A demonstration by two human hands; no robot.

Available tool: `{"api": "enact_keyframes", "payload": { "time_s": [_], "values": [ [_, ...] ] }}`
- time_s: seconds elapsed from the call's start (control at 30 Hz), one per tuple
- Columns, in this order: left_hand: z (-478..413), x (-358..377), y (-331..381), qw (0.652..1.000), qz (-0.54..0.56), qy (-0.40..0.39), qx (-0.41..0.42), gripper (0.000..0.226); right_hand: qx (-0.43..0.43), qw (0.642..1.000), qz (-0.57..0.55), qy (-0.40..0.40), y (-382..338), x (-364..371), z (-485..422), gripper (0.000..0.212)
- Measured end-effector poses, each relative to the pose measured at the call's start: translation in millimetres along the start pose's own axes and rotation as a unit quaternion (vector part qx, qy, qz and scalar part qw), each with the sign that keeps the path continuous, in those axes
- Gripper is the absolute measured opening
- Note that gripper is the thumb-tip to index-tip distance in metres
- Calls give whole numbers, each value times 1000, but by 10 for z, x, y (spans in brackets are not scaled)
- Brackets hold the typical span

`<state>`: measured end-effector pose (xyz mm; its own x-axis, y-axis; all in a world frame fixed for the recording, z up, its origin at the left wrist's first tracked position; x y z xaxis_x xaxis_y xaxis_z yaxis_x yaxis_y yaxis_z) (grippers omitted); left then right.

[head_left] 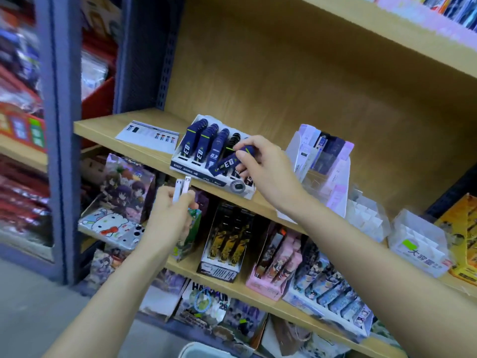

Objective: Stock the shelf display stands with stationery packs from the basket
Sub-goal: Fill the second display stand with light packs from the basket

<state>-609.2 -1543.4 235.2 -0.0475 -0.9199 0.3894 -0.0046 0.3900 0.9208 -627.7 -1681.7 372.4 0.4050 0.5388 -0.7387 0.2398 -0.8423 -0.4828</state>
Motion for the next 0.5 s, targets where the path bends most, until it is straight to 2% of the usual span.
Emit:
{"api": "enact_keyframes", "payload": {
  "time_s": [0.1,0.2,0.37,0.5],
  "values": [
    [35,-132,52,999,-29,-9,30,18,-51,995,78,41,-190,102,-205,10],
    [74,-192,106,997,-47,-29,51,26,-83,987,130,45,-329,203,-330,10],
    [81,-219,104,998,-21,-45,38,18,-105,968,229,-3,-380,395,-462,15],
    [80,-242,121,998,-12,-43,36,19,-104,959,260,-25,-372,443,-519,17]
  ]
}}
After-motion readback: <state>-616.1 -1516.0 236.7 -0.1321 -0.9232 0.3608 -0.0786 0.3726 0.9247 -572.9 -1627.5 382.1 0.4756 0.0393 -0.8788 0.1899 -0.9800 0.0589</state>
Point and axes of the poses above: each hand's wrist, its own z-axis away from the middle knuckle, its own x-axis out of the palm, y = z × x, the point moved 8 cm from there along -z, towards the middle knuckle, and after that the axes turned 9 degrees about z, right-handed, at the moved point
